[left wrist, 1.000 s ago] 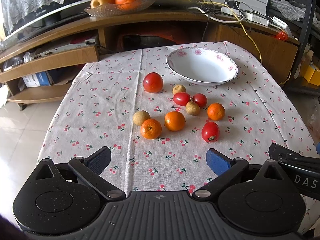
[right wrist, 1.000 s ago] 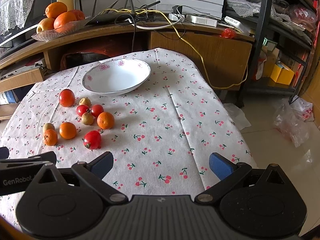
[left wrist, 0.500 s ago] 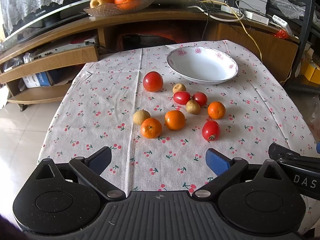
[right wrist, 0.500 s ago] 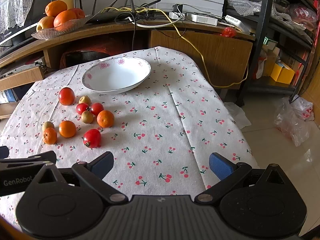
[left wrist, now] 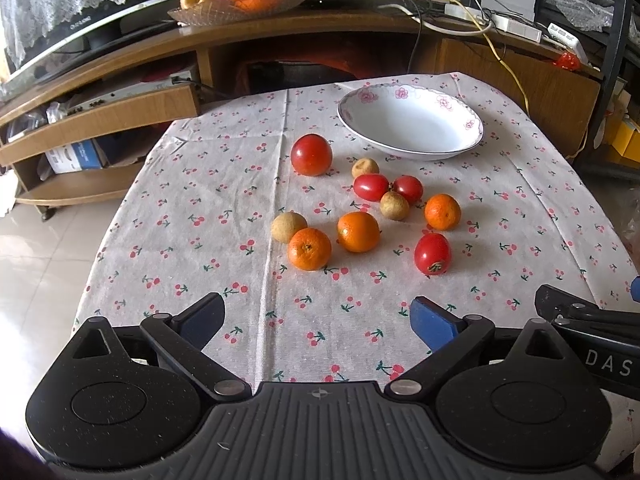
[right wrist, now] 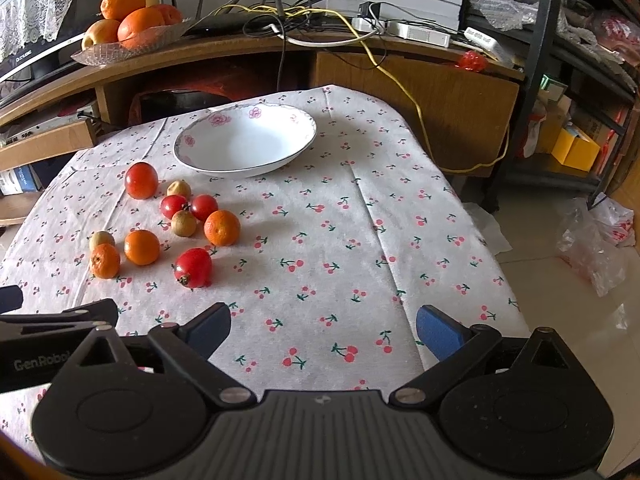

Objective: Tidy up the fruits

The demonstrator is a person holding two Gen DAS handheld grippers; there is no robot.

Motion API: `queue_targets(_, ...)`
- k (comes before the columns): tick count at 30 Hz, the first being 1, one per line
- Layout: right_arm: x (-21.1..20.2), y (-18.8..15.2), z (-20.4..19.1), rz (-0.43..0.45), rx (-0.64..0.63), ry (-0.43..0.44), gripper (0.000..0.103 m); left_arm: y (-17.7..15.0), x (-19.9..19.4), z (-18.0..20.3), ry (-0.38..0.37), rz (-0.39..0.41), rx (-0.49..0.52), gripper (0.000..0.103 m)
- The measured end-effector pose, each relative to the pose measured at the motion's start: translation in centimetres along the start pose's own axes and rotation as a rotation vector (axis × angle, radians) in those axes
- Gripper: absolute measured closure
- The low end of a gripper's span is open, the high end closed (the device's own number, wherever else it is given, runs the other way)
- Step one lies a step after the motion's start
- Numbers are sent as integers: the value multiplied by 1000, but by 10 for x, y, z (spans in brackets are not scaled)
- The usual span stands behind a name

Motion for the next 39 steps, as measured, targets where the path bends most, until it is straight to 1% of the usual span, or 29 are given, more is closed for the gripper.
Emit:
queue_targets(2,1,2,-3,0,-7,8,4,1,1,-2,2,0,-5,3)
queue_targets(6,2,6,-13,0,-39,38,10,1,1,-9,-6,-8,-31,5)
queue_targets(11,0,12,-23,6,-70,86,12,3,-3,-17,-4,-14,-51,6)
queue_targets(16,3,20,-31,2,-76,141,15,11,-6,-23,5,-6,-33,6)
queue_targets(19,10,23,-39,-17,-79,181,20,13,1,-28,-4,-3,-32,6)
queue_targets(20,14,23,-42,-23,-93,186,22,13,6,-29,-7,-18,-37,7)
queue_targets(21,17,24,-46,-27,-106,190,27,13,11,-29,-10,-35,-41,8)
queue_targets(24,29,26,-54,-55,-126,203,38,14,18,-29,-20,-41,-26,9)
queue_targets(27,40,26,-61,-84,-132,228,44,16,19,-30,-42,-34,-25,9)
queue_targets(31,48,31,-70,-89,-151,263,47,20,22,-35,-47,-21,-41,9)
queue_targets(34,56,33,-77,-102,-172,279,55,23,28,-36,-50,-27,-40,10)
queue_targets(36,61,32,-83,-118,-187,298,64,23,32,-35,-47,-31,-29,13)
queue_targets(39,69,30,-89,-135,-209,310,72,23,38,-34,-58,-44,-22,16)
Point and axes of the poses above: each gripper's, at about its wrist camera, not at the fingertips, and x roughly the way its jaws point, z to its right, y to its top, the point moved 8 cm from there along x, roughly the way its jaws point, and after that the axes turned 8 degrees about -z, right-handed, at the moved point
